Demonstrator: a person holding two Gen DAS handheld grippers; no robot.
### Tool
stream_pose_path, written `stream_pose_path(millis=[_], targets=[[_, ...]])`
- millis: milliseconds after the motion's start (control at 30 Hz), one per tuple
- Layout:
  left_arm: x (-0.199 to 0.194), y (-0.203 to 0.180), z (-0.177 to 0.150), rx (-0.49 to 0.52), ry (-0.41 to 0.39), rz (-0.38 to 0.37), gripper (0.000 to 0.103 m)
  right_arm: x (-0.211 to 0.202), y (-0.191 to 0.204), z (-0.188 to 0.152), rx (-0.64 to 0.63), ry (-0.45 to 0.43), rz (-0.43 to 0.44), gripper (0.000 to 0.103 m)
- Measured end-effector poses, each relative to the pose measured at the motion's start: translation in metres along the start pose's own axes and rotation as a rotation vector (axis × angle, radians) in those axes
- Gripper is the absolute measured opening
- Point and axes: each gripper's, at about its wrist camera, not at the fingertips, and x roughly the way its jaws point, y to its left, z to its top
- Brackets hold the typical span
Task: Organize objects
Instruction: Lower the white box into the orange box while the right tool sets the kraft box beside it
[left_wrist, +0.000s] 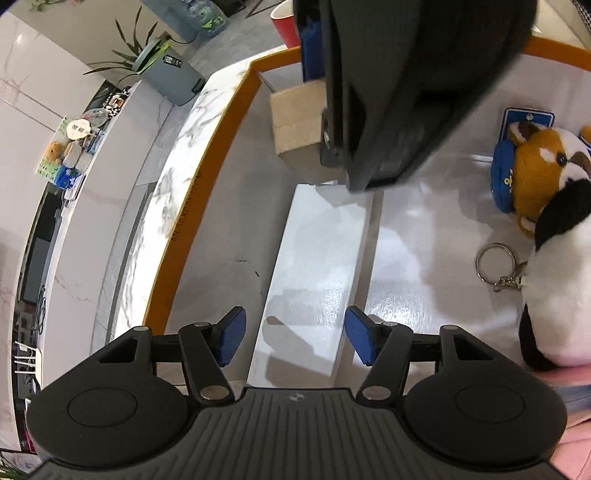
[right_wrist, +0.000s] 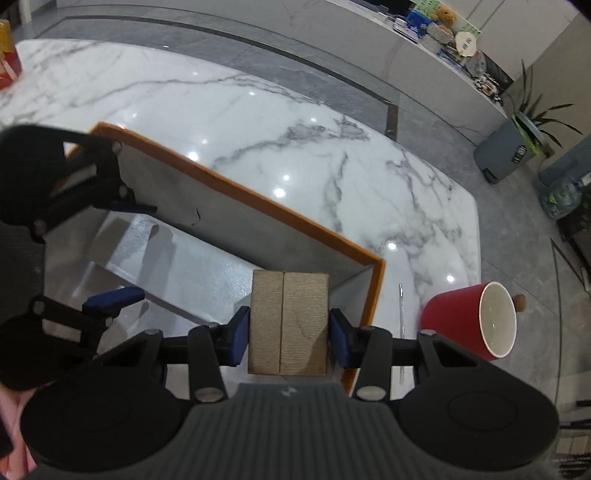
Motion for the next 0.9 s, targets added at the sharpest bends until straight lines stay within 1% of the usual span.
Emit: stream_pose_path(millis=[133,200,233,333,367,433,500,567,633,700,733,800,833,900], targets=[[0.002,0.007,0.001,-0.013,-0.012,0.002,0.071,0.009,0.002,0.003,0.053,0.008,-0.031,0.047],[0.013,0.023,0.005,-0.025,-0.017,-0.001,0.071,0.012,0.001,0.004,0.094,0.012,-0.044,0.047],[0.013,0.024,0.004,-0.031,-0.018,-0.002,0.071,0.014,0.001,0.005,0.115,0.013,-0.051,0.047],[0.014,0.029,0.005,-0.052,-0.022,-0.004,0.071,0.019,0.005,0.008,0.116,0.022,-0.064,0.047],[0.015,0.031,0.005,-0.062,-0.025,-0.007,0.071,0.019,0.005,0.009,0.109,0.021,-0.064,0.047],[0.013,0.033,0.004,-0.092,-0.034,-0.01,0.071,0.016,0.002,0.01,0.106,-0.003,-0.047,0.051],[0.009,0.032,0.002,-0.119,-0.04,-0.008,0.071,0.012,-0.002,0.012,0.085,-0.016,-0.018,0.054],[0.008,0.035,0.002,-0.142,-0.044,-0.011,0.071,0.007,-0.004,0.012,0.058,-0.012,0.006,0.053],[0.006,0.036,0.001,-0.157,-0.043,-0.008,0.071,0.002,-0.005,0.01,0.019,-0.01,0.028,0.051],[0.004,0.032,0.001,-0.144,-0.033,-0.002,0.071,-0.003,-0.003,0.006,-0.061,-0.007,0.057,0.045],[0.002,0.03,0.0,-0.132,-0.036,-0.006,0.071,-0.005,0.0,0.003,-0.113,0.0,0.065,0.045],[0.0,0.029,-0.001,-0.103,-0.041,-0.05,0.071,-0.006,0.008,-0.006,-0.241,0.019,0.069,0.043],[0.0,0.028,-0.001,-0.09,-0.032,-0.07,0.071,-0.007,0.011,-0.01,-0.3,0.028,0.068,0.041],[0.003,0.028,0.001,-0.073,-0.006,-0.054,0.072,-0.006,0.018,-0.019,-0.41,0.042,0.056,0.038]])
